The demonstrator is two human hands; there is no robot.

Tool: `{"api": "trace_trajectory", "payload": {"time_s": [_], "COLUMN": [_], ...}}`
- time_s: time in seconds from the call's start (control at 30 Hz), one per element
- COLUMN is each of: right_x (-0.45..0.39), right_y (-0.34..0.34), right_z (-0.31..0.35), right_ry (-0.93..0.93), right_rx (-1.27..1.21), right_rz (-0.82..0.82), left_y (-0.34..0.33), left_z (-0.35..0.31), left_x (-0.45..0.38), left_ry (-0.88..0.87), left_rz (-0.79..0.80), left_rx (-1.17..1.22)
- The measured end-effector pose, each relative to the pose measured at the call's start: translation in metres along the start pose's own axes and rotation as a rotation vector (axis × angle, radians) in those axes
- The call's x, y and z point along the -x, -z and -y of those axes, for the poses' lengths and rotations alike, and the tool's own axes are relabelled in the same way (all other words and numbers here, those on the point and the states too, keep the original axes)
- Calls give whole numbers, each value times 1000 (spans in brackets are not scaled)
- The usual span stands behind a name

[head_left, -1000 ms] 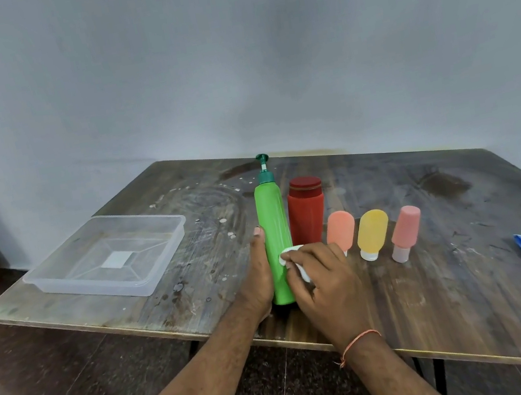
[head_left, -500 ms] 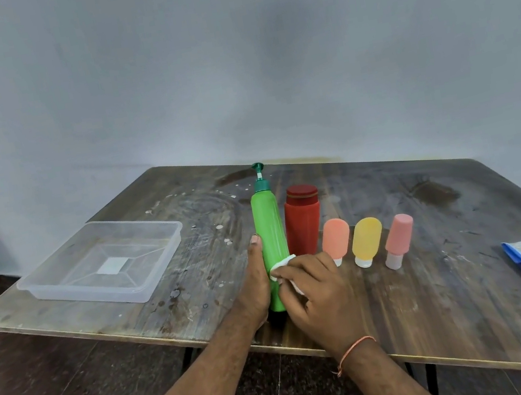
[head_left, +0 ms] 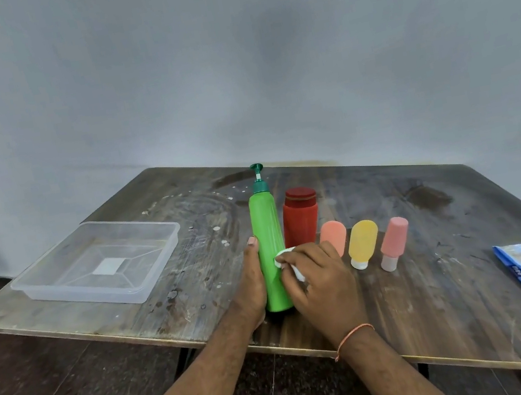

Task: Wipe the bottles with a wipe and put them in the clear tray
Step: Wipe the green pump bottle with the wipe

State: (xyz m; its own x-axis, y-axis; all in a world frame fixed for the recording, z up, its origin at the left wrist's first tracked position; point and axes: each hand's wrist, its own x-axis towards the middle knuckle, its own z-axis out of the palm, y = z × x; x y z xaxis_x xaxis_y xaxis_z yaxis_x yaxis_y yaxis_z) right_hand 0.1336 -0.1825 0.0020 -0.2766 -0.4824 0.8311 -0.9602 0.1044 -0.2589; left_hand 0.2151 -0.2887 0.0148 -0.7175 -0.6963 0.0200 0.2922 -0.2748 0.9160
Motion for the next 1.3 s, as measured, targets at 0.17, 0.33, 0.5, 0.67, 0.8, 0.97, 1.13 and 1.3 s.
{"api": "trace_trajectory", "payload": {"time_s": [0.17, 0.33, 0.5, 0.67, 0.8, 0.97, 1.13, 1.3], "right_x": [0, -6, -6, -10, -9, -12, -12, -13], "right_y": [-3, -2, -6, -4, -6, -5, -7, -3], "right_z": [10, 8, 15, 5, 14, 7, 14, 8], "right_ry": [81, 5, 85, -10, 37, 4, 38, -19], "right_rx": [-1, 49, 23, 45, 20, 56, 6, 41], "right_rz": [53, 54, 84, 47, 108, 60, 73, 46], "left_y": [4, 3, 6, 6, 11, 10, 13, 13], "left_z": [0, 1, 2, 5, 6, 7, 8, 7], "left_x": [0, -2, -4, -7, -8, -11, -11, -12], "left_ry": [-10, -22, -8, -4, 21, 26, 39, 46], "left_rz": [12, -11, -15, -36, -42, -61, -52, -43], "left_rx": [-6, 0, -22, -17, 29, 18, 37, 30]}}
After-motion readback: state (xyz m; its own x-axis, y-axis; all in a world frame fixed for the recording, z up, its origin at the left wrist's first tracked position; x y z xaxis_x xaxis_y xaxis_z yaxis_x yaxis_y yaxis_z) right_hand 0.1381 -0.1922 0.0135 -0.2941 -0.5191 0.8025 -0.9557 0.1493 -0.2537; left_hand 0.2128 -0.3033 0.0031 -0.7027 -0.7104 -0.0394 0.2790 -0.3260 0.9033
